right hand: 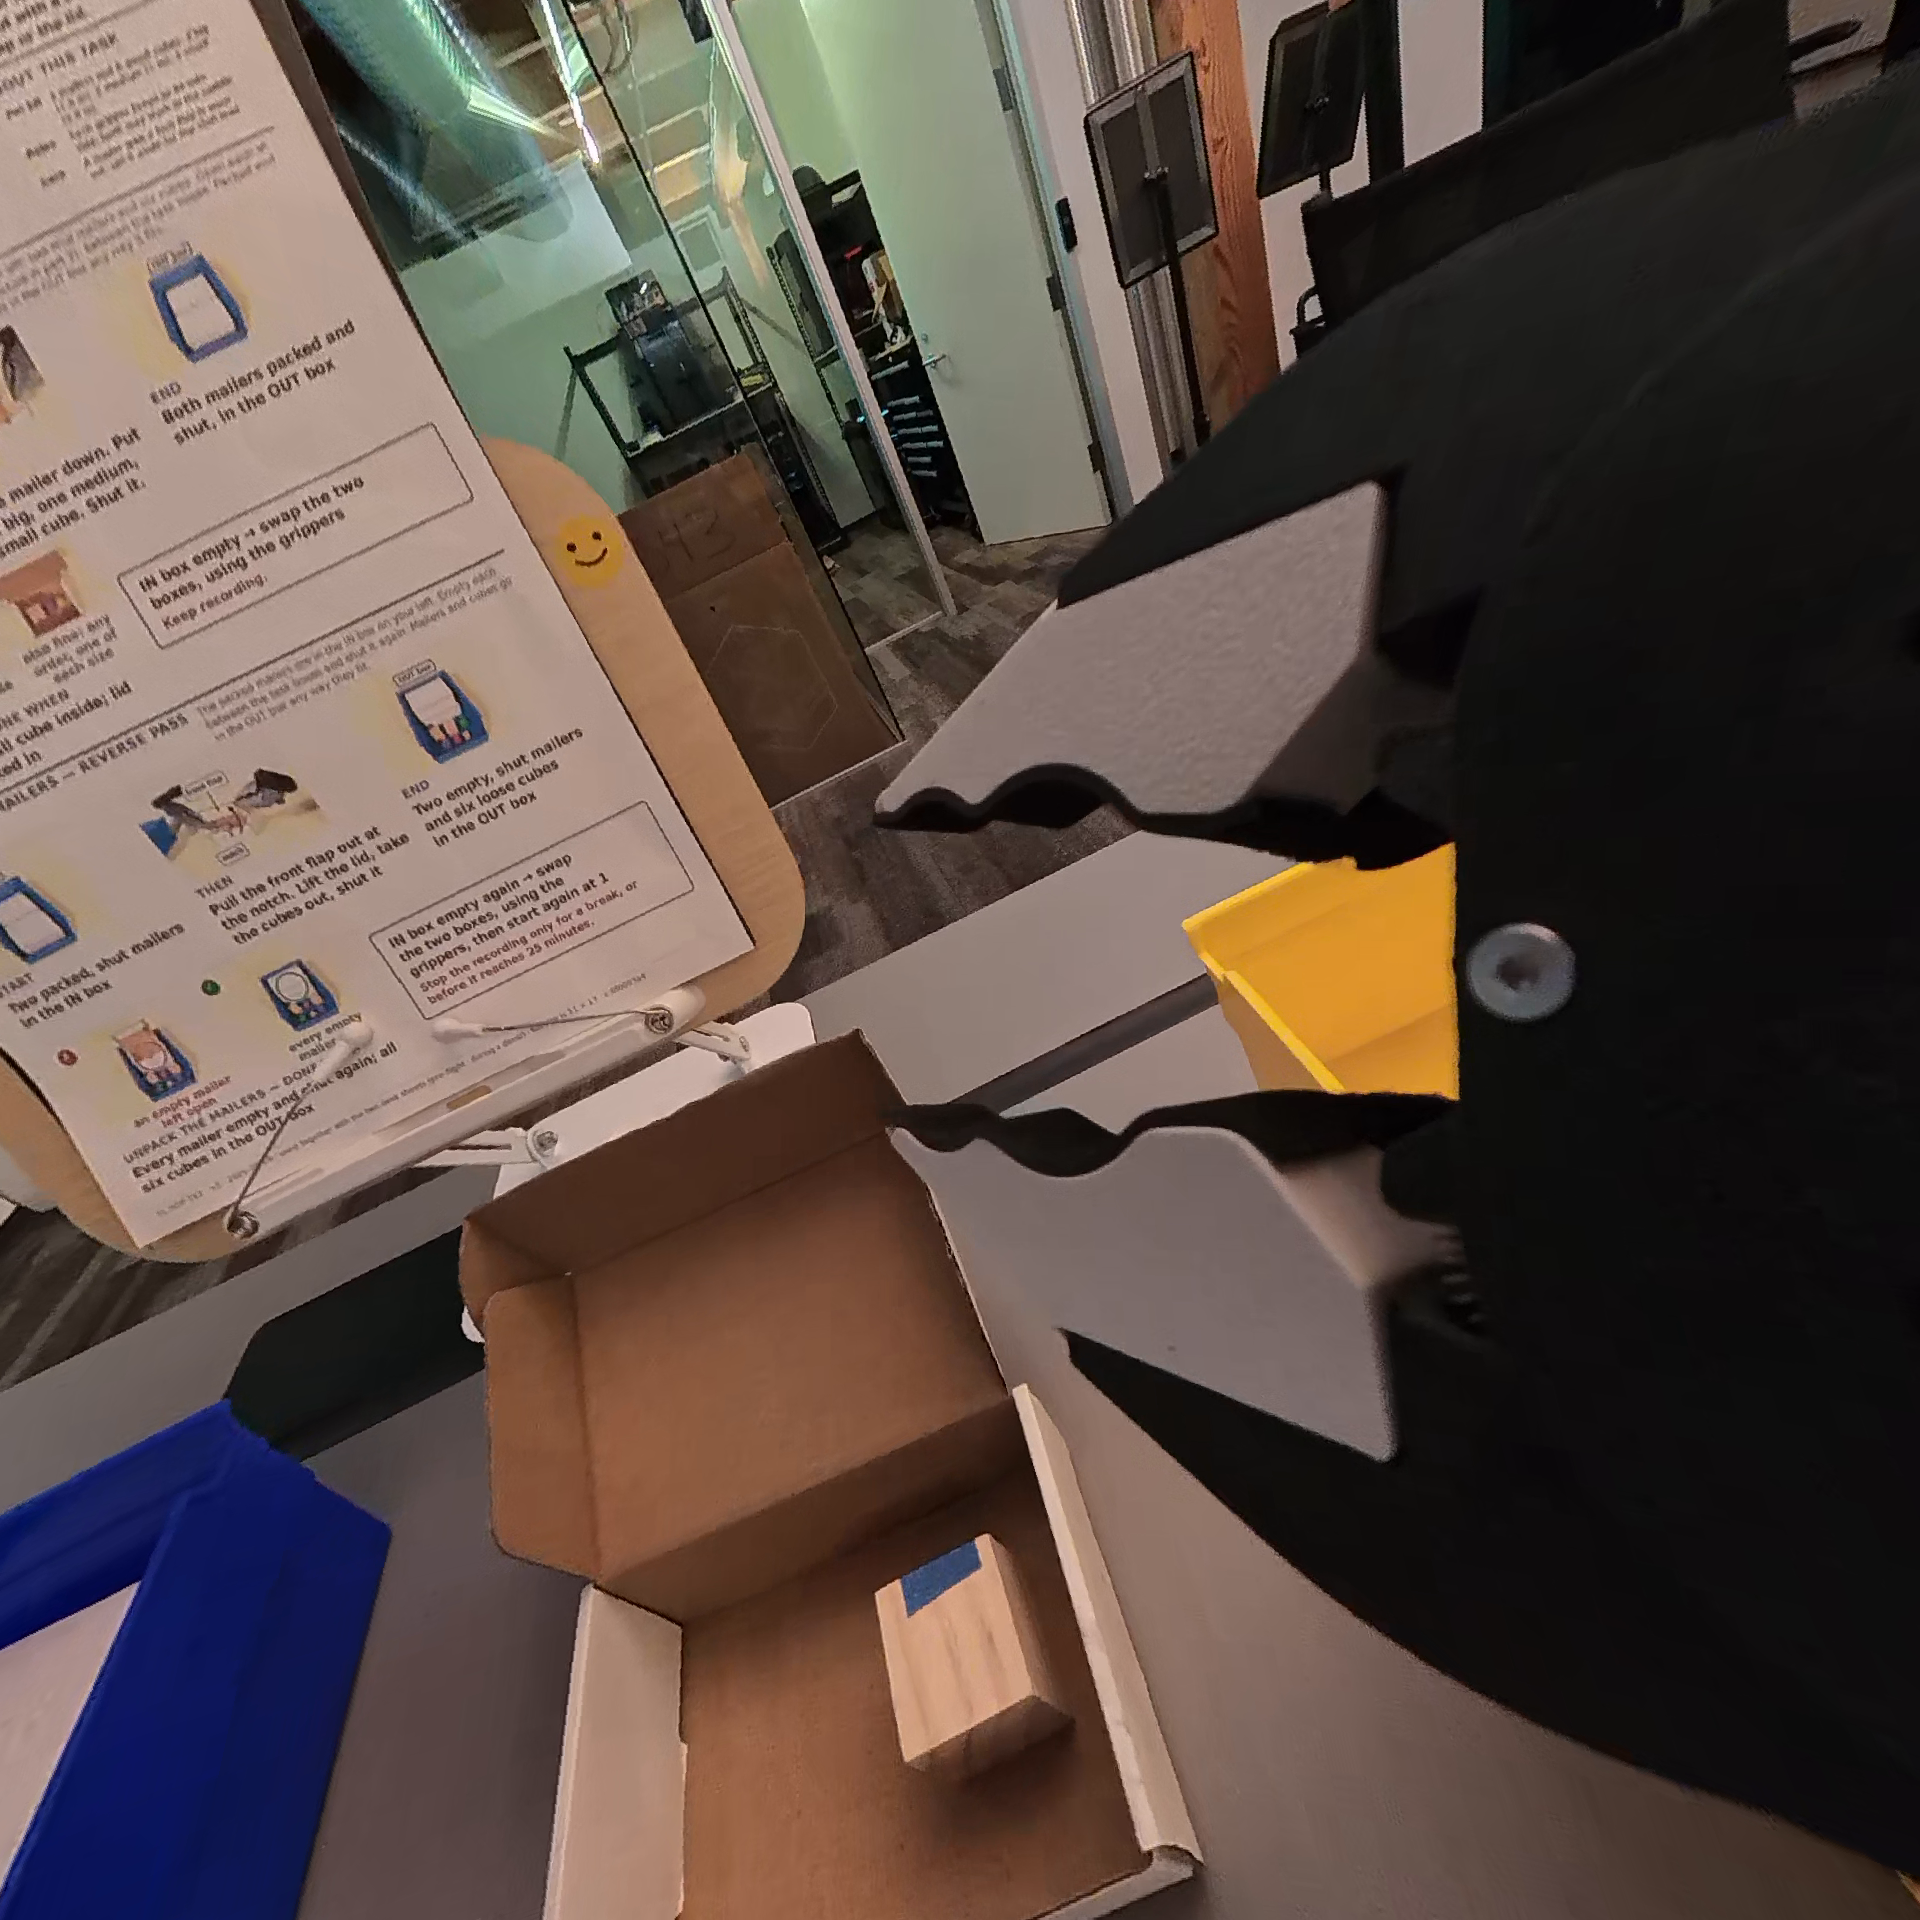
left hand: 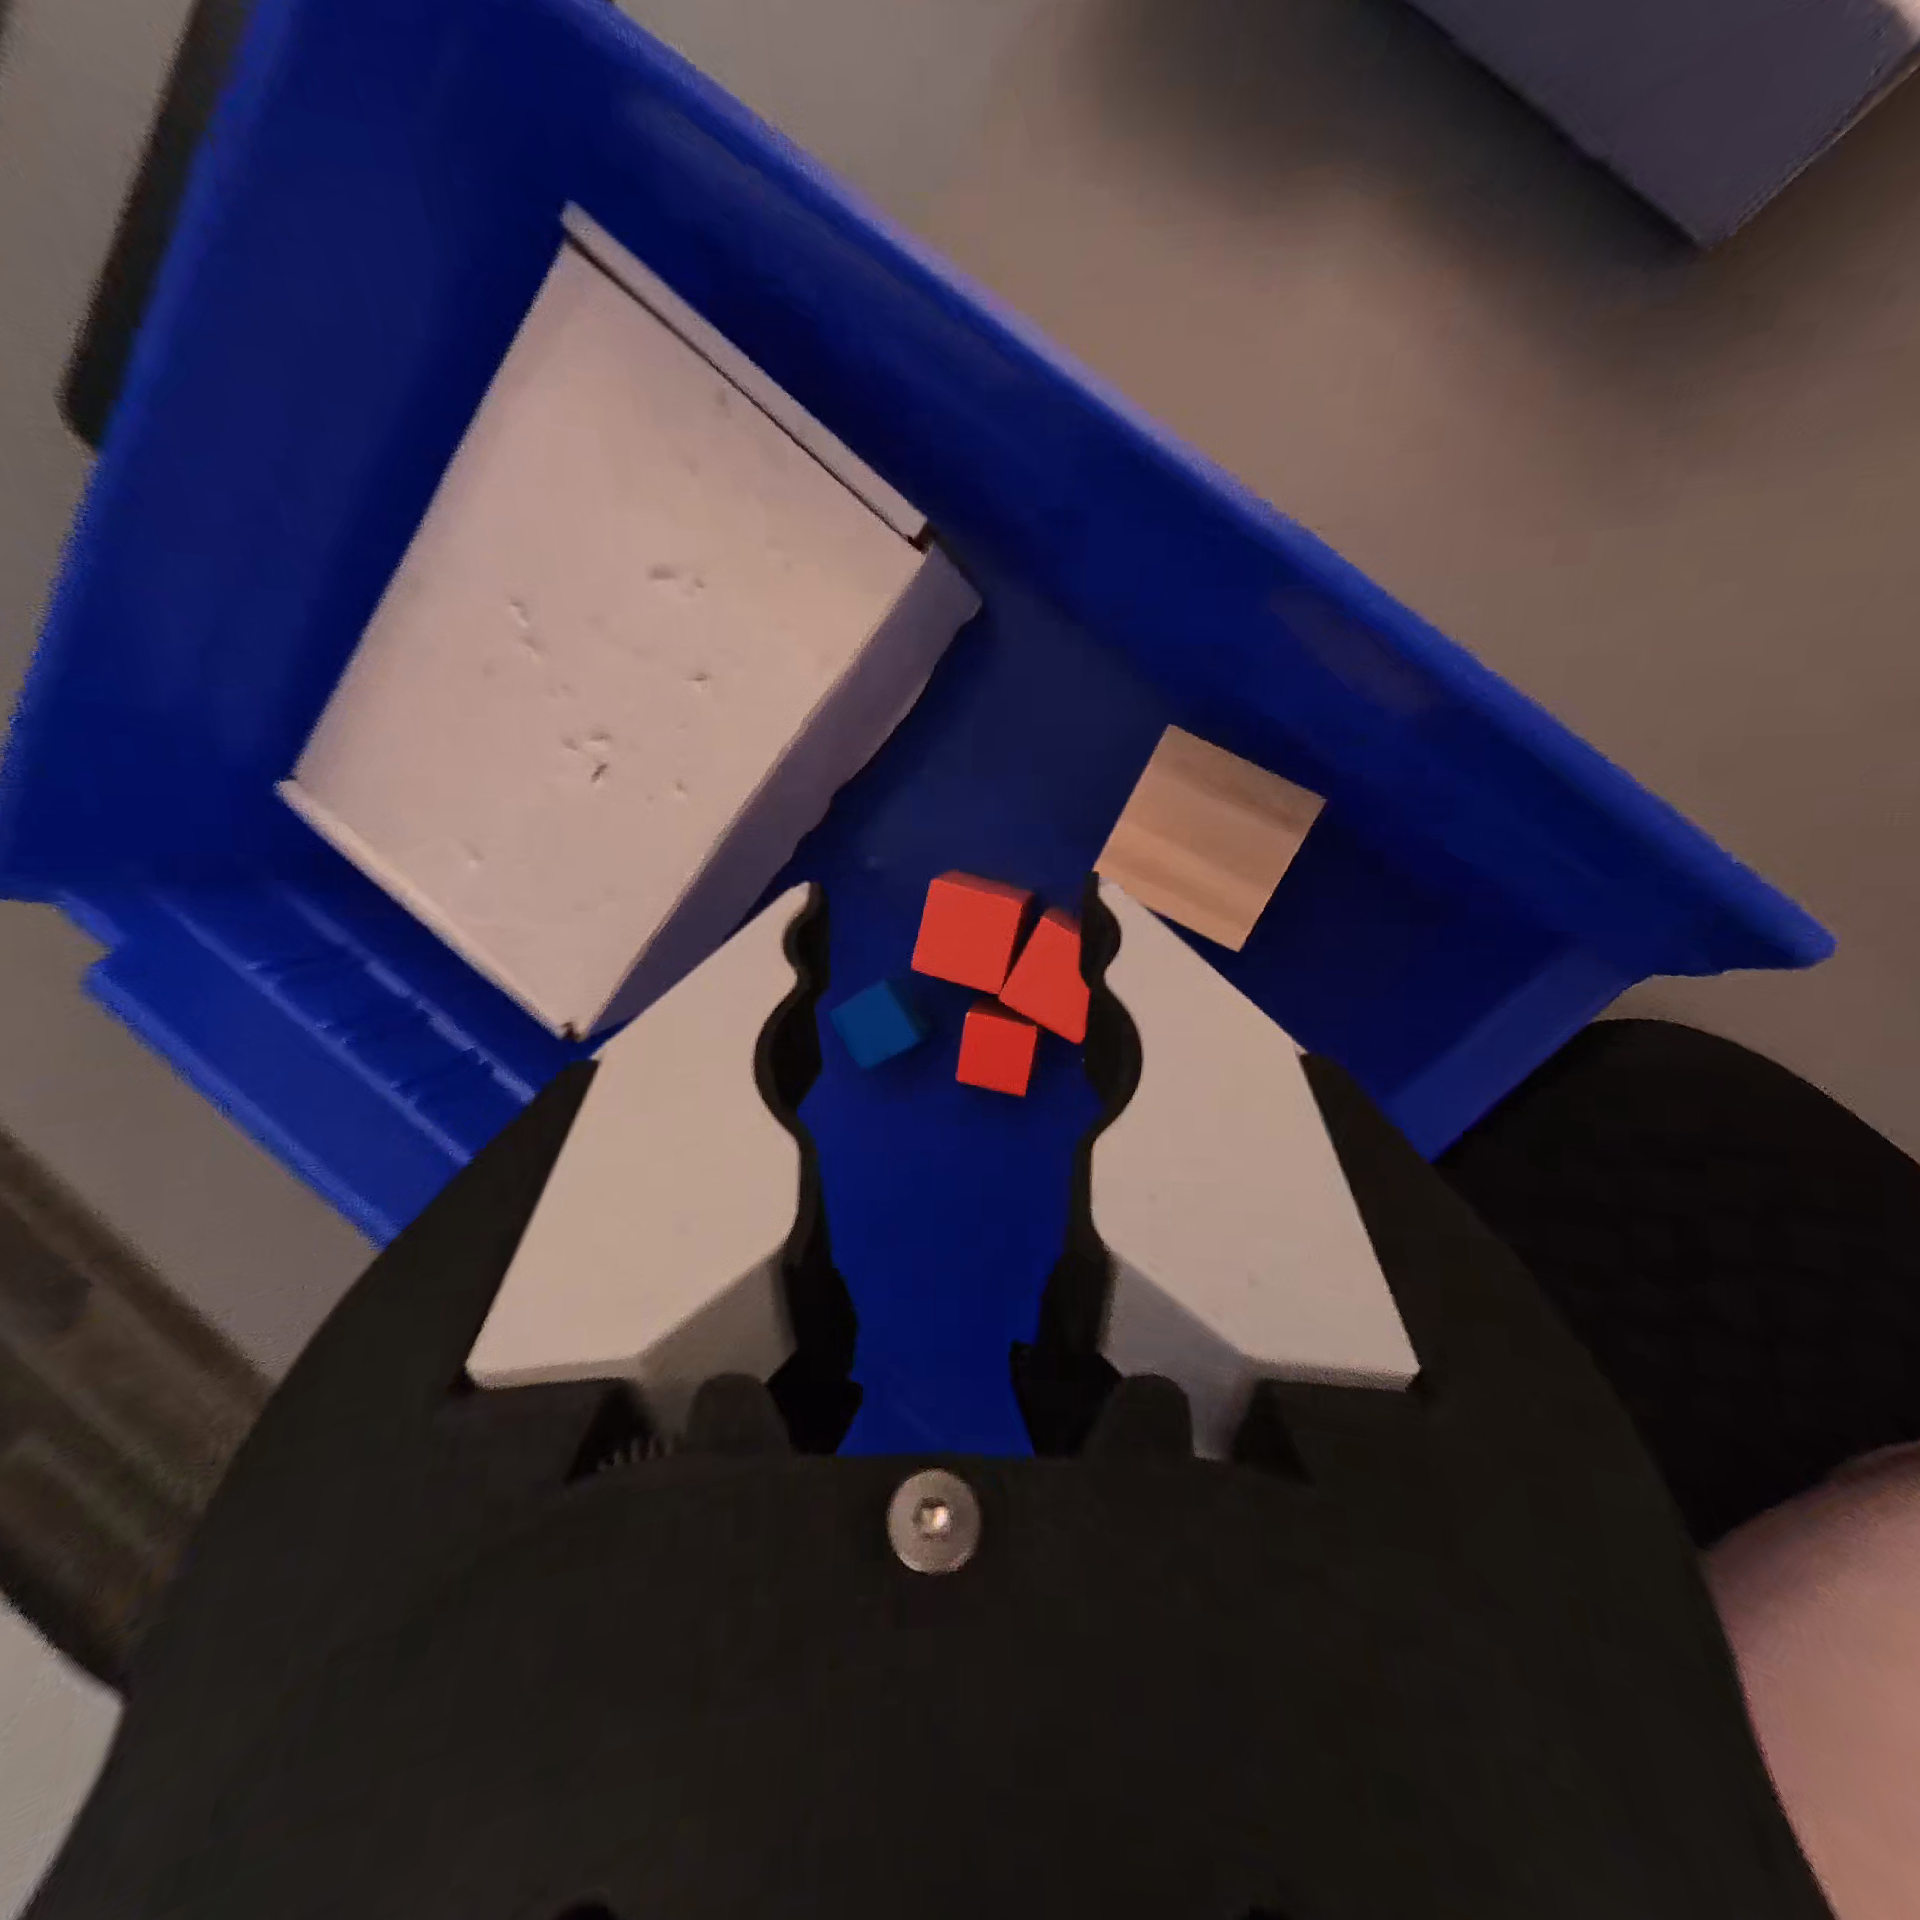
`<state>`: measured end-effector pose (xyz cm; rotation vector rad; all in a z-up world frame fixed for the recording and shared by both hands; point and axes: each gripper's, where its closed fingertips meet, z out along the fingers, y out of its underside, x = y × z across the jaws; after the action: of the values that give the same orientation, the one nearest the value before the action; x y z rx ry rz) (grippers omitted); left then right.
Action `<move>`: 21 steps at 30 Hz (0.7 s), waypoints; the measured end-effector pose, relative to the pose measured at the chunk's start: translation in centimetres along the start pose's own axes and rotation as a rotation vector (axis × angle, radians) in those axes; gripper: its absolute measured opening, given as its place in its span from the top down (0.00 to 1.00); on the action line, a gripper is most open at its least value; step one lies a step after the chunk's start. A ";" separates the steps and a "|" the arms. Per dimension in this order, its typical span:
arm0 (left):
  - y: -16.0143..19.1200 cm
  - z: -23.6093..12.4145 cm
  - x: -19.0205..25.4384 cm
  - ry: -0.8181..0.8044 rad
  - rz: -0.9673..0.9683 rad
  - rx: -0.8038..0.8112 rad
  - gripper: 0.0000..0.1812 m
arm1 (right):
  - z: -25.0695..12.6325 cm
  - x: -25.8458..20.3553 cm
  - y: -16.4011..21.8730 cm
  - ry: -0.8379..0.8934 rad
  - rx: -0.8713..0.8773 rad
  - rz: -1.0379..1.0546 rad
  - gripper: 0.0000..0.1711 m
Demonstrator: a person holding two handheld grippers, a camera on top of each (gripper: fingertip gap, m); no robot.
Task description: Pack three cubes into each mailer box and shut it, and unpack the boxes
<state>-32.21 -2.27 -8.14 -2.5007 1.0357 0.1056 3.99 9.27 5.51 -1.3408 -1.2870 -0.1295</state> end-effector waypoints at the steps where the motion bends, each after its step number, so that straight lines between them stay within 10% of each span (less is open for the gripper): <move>1: 0.2 0.6 0.0 0.028 -0.004 0.004 0.74 | 0.1 -0.1 0.0 -0.001 -0.003 -0.004 0.69; 21: 5.2 6.7 -0.6 0.166 -0.106 -0.204 0.76 | 0.2 0.0 0.9 -0.008 -0.026 -0.005 0.69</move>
<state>-35.57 -2.39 -15.92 -2.7838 0.9977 -0.0309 4.46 9.72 4.88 -1.3611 -1.2991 -0.1450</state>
